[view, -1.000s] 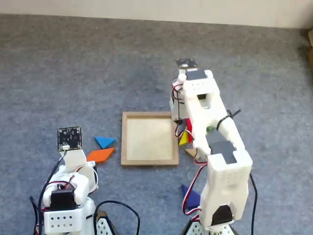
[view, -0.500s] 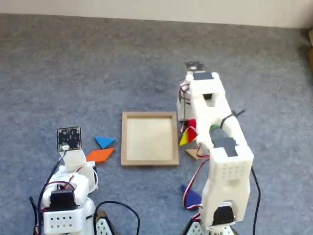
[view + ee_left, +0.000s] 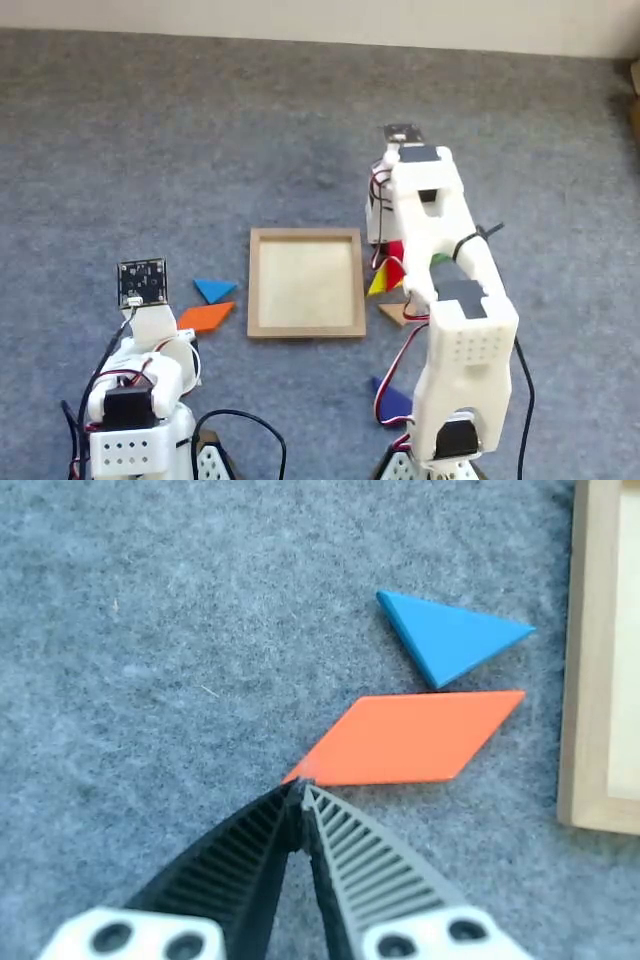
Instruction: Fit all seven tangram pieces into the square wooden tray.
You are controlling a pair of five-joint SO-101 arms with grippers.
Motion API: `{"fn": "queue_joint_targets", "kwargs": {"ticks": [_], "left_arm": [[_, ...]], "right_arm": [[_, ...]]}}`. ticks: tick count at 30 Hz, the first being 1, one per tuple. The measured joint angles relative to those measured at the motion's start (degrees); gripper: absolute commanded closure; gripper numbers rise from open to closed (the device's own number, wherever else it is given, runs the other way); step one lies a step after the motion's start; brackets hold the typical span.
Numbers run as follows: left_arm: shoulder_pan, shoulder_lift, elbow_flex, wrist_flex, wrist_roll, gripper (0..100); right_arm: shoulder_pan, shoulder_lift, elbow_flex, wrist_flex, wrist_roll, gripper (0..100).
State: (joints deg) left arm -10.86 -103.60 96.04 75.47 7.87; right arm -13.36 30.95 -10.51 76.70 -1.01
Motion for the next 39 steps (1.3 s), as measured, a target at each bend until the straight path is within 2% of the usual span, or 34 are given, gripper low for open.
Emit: {"fn": "queue_joint_targets", "kwargs": {"ticks": [15, 20, 23, 29, 32, 39], "left_arm": [[0.0, 0.0, 0.0, 0.0, 0.0, 99], [0.0, 0.0, 0.0, 0.0, 0.0, 99], [0.0, 0.0, 0.0, 0.0, 0.0, 99], [0.0, 0.0, 0.0, 0.0, 0.0, 99], [0.0, 0.0, 0.0, 0.0, 0.0, 99], [0.0, 0.0, 0.0, 0.0, 0.0, 99]], "right_arm": [[0.1, -2.2, 0.2, 0.5, 0.0, 76.6], [0.1, -2.2, 0.2, 3.3, 0.0, 68.3], [0.1, -2.2, 0.2, 6.9, -0.4, 68.0], [0.1, -8.8, 0.3, 7.8, -1.1, 68.0], [0.0, -12.0, 2.8, 7.6, -1.3, 68.0], [-0.6, -12.6, 14.8, -1.3, -1.4, 68.0]]}}
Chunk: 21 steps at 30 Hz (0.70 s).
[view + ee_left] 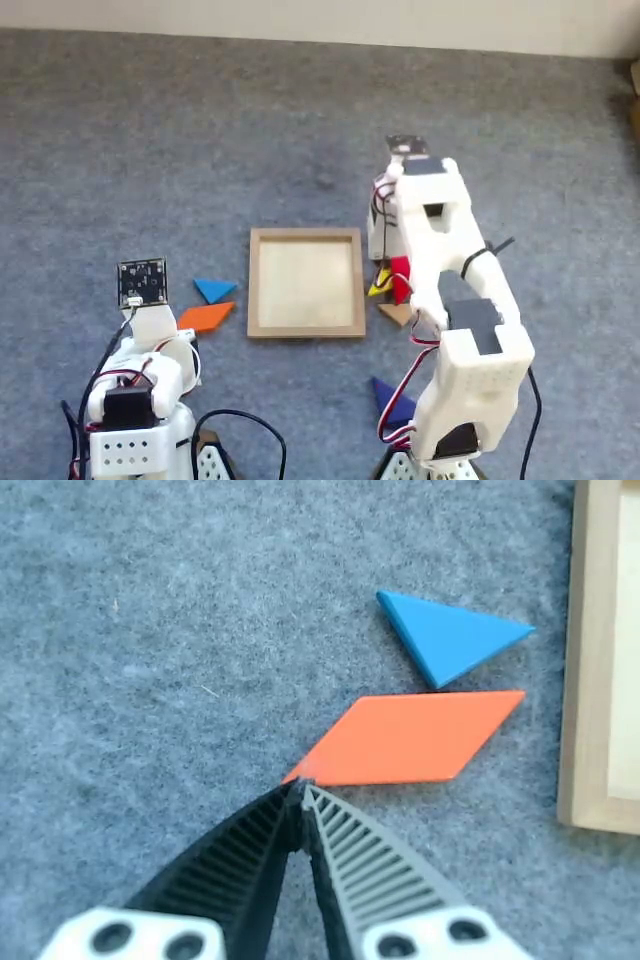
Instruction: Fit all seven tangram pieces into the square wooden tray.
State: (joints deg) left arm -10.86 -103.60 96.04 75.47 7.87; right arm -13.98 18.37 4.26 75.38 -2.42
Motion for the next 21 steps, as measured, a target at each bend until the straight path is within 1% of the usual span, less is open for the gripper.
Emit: {"fn": "queue_joint_targets", "kwargs": {"ticks": [9, 14, 21], "left_arm": [[0.0, 0.0, 0.0, 0.0, 0.0, 99], [0.0, 0.0, 0.0, 0.0, 0.0, 99], [0.0, 0.0, 0.0, 0.0, 0.0, 99]], "right_arm": [[0.0, 0.0, 0.5, -4.7, 0.5, 68.0], [0.0, 0.0, 0.5, -5.0, 3.1, 68.0], [-0.1, 2.6, 0.4, -5.2, 3.5, 68.1]]}}
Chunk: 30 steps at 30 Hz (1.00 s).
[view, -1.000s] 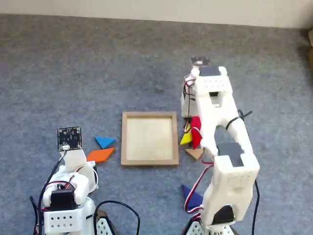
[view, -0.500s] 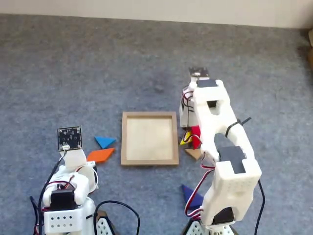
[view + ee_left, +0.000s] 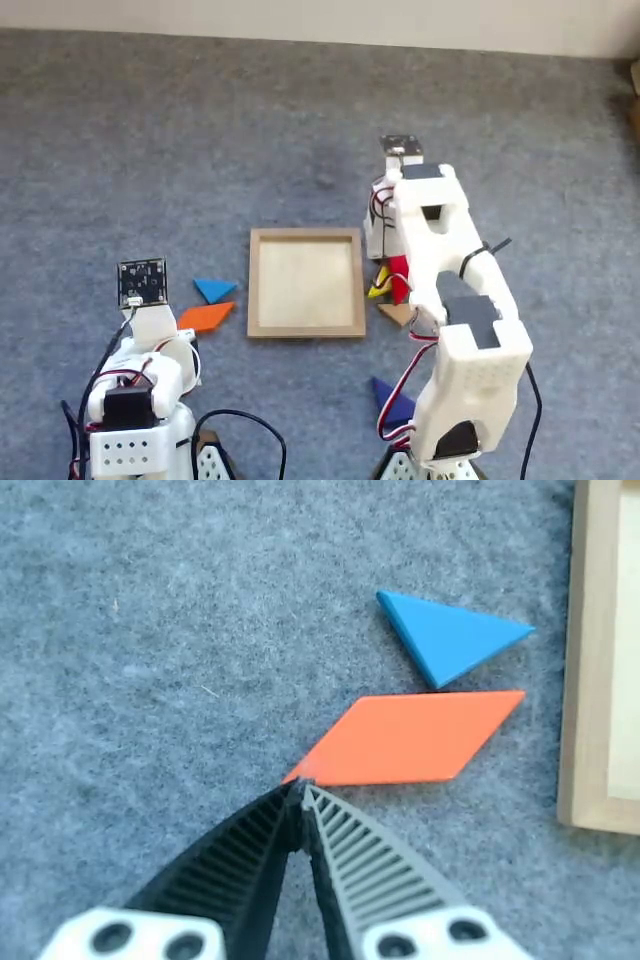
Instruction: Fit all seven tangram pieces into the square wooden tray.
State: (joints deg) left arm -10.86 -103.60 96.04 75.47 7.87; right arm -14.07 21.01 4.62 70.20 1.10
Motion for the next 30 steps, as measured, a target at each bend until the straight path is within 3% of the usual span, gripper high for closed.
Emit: {"fn": "queue_joint_targets", "kwargs": {"ticks": [7, 30], "left_arm": [[0.0, 0.0, 0.0, 0.0, 0.0, 99], [0.0, 0.0, 0.0, 0.0, 0.0, 99]], "right_arm": [[0.0, 0.5, -0.2, 0.0, 0.0, 74.8], [0.1, -8.0, 2.7, 1.9, 0.0, 75.2]]}}
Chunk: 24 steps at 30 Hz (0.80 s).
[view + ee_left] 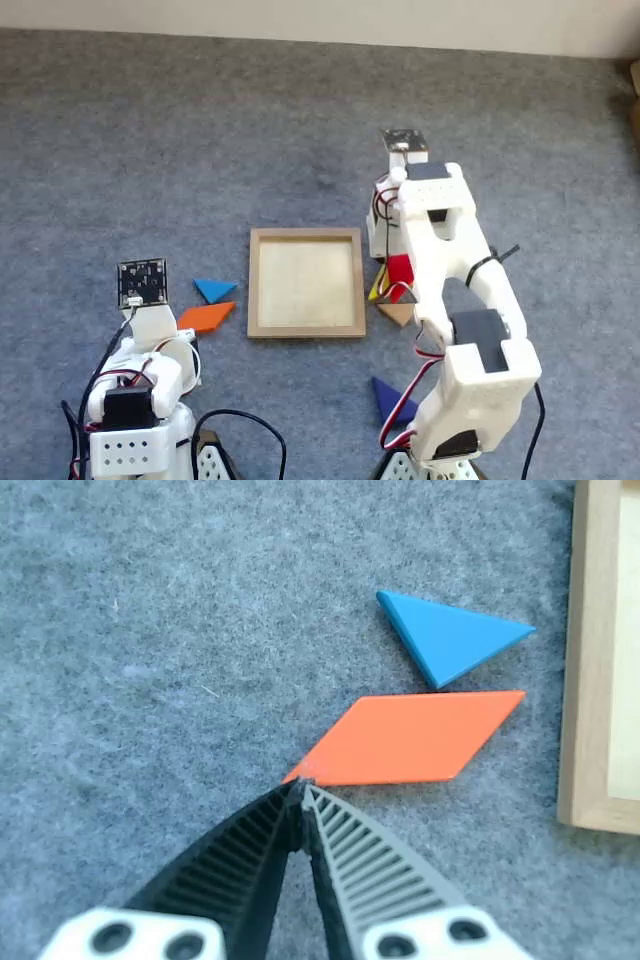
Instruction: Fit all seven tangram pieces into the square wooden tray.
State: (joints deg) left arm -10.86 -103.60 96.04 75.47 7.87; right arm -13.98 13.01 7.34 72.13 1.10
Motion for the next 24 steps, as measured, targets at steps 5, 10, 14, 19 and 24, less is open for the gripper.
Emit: {"fn": "queue_joint_targets", "kwargs": {"ticks": [5, 10, 14, 19, 24], "left_arm": [[0.0, 0.0, 0.0, 0.0, 0.0, 99], [0.0, 0.0, 0.0, 0.0, 0.0, 99], [0.0, 0.0, 0.0, 0.0, 0.0, 99], [0.0, 0.0, 0.0, 0.0, 0.0, 99], [0.0, 0.0, 0.0, 0.0, 0.0, 99]], "right_arm": [[-1.7, -2.6, 0.0, 0.0, 0.0, 75.2], [-8.7, -5.6, 0.0, 1.4, -4.1, 75.2], [-14.2, -6.4, 0.0, 1.6, -8.2, 75.2], [-20.0, -6.4, 0.0, 0.6, -13.8, 75.2], [-24.9, -6.5, 3.0, -4.8, -19.1, 75.2]]}}
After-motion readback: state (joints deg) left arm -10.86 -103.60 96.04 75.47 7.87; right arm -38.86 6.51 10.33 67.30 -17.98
